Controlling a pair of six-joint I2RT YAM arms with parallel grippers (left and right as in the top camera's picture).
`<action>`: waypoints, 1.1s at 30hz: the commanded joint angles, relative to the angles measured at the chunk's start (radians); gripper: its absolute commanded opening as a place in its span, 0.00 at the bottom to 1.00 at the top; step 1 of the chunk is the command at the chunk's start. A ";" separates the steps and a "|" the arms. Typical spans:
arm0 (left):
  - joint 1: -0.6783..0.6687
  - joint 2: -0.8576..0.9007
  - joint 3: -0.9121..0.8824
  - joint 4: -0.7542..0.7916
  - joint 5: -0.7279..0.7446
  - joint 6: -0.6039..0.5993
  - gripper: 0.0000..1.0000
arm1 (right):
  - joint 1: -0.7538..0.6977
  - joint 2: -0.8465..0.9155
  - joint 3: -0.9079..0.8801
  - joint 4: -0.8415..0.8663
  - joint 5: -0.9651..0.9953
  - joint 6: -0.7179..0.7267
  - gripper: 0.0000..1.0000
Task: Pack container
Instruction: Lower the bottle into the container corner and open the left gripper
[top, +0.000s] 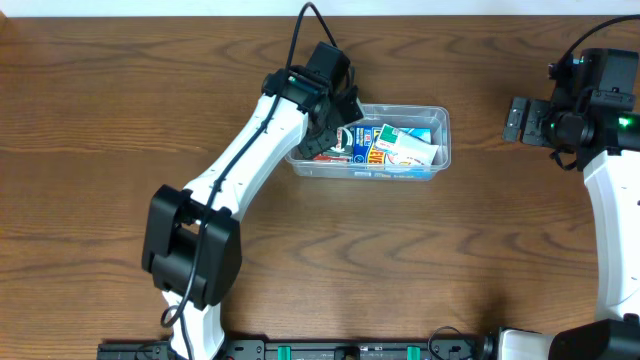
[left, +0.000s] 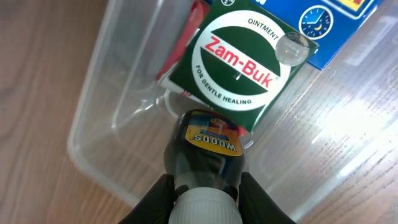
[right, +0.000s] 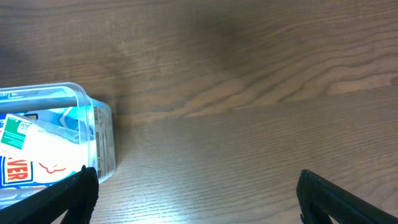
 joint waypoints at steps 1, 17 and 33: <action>0.006 0.031 -0.001 0.000 0.003 0.007 0.10 | -0.007 -0.009 0.011 0.000 0.003 0.013 0.99; 0.041 0.038 0.000 0.008 0.000 0.006 0.60 | -0.007 -0.009 0.011 0.000 0.003 0.013 0.99; 0.026 -0.024 0.055 0.003 -0.001 -0.014 0.98 | -0.007 -0.009 0.011 0.000 0.003 0.013 0.99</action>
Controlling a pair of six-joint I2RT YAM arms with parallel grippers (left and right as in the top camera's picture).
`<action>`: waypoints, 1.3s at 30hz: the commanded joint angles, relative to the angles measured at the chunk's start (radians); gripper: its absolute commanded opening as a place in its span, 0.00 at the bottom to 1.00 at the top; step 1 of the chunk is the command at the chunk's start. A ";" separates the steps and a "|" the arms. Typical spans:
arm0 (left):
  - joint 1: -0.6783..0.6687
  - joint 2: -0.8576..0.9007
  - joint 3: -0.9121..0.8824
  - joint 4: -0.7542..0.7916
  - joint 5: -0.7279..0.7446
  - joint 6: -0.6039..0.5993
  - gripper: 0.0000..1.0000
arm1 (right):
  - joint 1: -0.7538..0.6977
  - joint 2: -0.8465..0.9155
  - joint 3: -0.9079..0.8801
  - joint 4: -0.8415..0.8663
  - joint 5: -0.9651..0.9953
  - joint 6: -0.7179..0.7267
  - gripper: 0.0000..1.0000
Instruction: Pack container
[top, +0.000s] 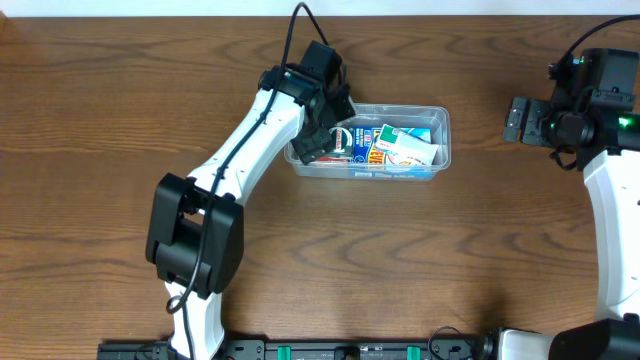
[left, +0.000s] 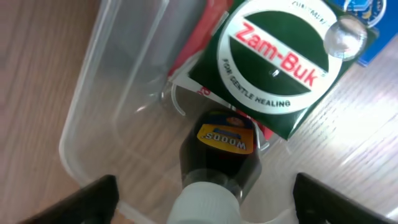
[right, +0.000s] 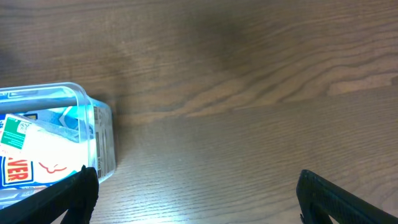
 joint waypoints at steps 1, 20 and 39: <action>-0.013 -0.084 0.042 -0.007 -0.005 -0.024 0.98 | -0.007 -0.009 0.011 0.000 0.003 0.013 0.99; -0.027 -0.631 0.041 -0.177 0.000 -0.755 0.98 | -0.007 -0.009 0.011 0.000 0.003 0.013 0.99; 0.126 -0.979 -0.357 -0.144 0.010 -0.774 0.98 | -0.007 -0.009 0.011 0.000 0.003 0.013 0.99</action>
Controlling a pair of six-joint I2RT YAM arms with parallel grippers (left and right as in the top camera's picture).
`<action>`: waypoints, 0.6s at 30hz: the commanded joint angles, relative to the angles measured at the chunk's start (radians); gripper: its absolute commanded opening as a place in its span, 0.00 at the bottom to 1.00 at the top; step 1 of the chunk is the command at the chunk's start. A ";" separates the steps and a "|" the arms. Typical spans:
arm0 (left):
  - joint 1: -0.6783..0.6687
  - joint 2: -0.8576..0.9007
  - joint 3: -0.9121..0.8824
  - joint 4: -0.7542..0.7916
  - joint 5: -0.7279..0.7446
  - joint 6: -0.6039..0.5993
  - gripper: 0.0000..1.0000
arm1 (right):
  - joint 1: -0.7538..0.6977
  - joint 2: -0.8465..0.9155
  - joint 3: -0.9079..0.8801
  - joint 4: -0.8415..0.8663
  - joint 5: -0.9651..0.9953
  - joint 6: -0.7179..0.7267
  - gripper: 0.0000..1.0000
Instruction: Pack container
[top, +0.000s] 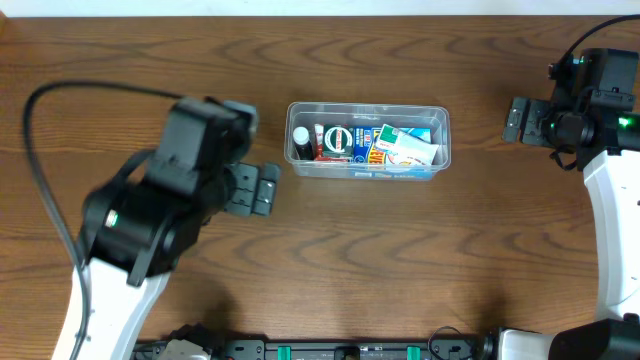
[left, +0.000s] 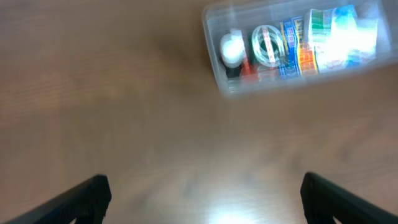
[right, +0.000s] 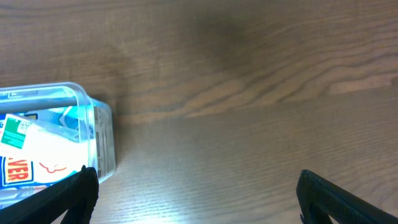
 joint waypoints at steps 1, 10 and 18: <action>0.081 -0.154 -0.172 0.148 0.014 -0.013 0.98 | -0.007 -0.009 0.011 -0.002 0.003 0.013 0.99; 0.314 -0.682 -0.720 0.627 0.042 -0.012 0.98 | -0.007 -0.009 0.011 -0.002 0.003 0.013 0.99; 0.420 -1.022 -1.042 0.862 0.089 -0.012 0.98 | -0.007 -0.009 0.011 -0.002 0.003 0.013 0.99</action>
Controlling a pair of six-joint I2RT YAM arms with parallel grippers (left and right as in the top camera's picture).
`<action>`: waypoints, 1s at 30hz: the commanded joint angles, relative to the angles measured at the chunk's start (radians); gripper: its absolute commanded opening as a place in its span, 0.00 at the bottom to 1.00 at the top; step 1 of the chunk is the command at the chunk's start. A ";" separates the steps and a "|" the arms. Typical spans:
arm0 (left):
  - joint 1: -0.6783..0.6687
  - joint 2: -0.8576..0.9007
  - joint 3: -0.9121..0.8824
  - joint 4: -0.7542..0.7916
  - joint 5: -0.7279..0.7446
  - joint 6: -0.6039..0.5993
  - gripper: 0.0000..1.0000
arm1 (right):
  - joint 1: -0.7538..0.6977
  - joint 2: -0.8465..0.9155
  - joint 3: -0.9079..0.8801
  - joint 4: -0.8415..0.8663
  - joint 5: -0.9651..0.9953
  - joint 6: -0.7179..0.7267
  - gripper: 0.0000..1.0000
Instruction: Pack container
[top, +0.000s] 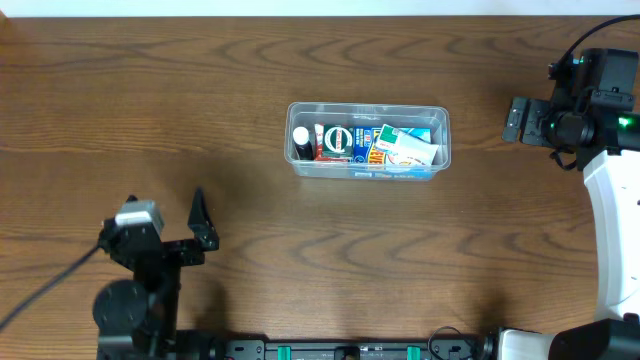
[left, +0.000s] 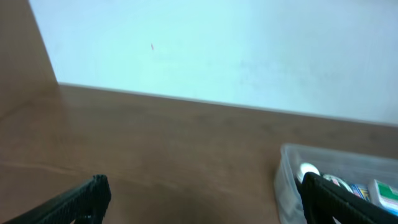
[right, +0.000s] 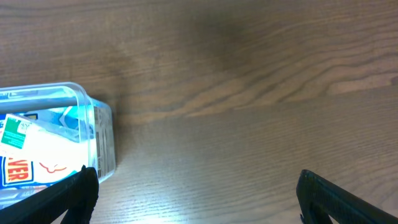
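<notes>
The clear plastic container (top: 368, 107) lies at the table's middle back. At its left end stands a dark bottle with a white cap (top: 301, 135). To the right of it are a green Zam-Buk box (top: 339, 139), a blue box (top: 375, 146) and a white packet (top: 410, 149). My left gripper (top: 196, 238) is far off at the front left, open and empty. From there the left wrist view looks level across the table, with the container (left: 291, 180) at its lower right. My right gripper (top: 514, 120) hangs open to the right of the container (right: 102, 144).
Brown wooden table (top: 320, 260) all round. A pale wall (left: 217, 50) rises behind the table's far edge. The right arm's white link (top: 610, 230) runs down the right side.
My left arm has gone from just left of the container back to the front left corner, and its camera now looks level instead of down. The right arm has not moved.
My left gripper was shut on the dark bottle inside the container's left end. Then it was open with the bottle standing there. Then it was over bare table to the container's left, and now it is at the front left. The right gripper stayed open throughout.
</notes>
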 joint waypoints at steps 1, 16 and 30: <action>0.041 -0.092 -0.107 0.080 0.066 -0.009 0.98 | -0.007 -0.009 0.011 0.000 0.003 0.013 0.99; 0.071 -0.187 -0.440 0.472 0.171 -0.009 0.98 | -0.007 -0.009 0.011 0.000 0.003 0.013 0.99; 0.071 -0.201 -0.496 0.309 0.170 0.055 0.98 | -0.007 -0.009 0.011 0.000 0.003 0.013 0.99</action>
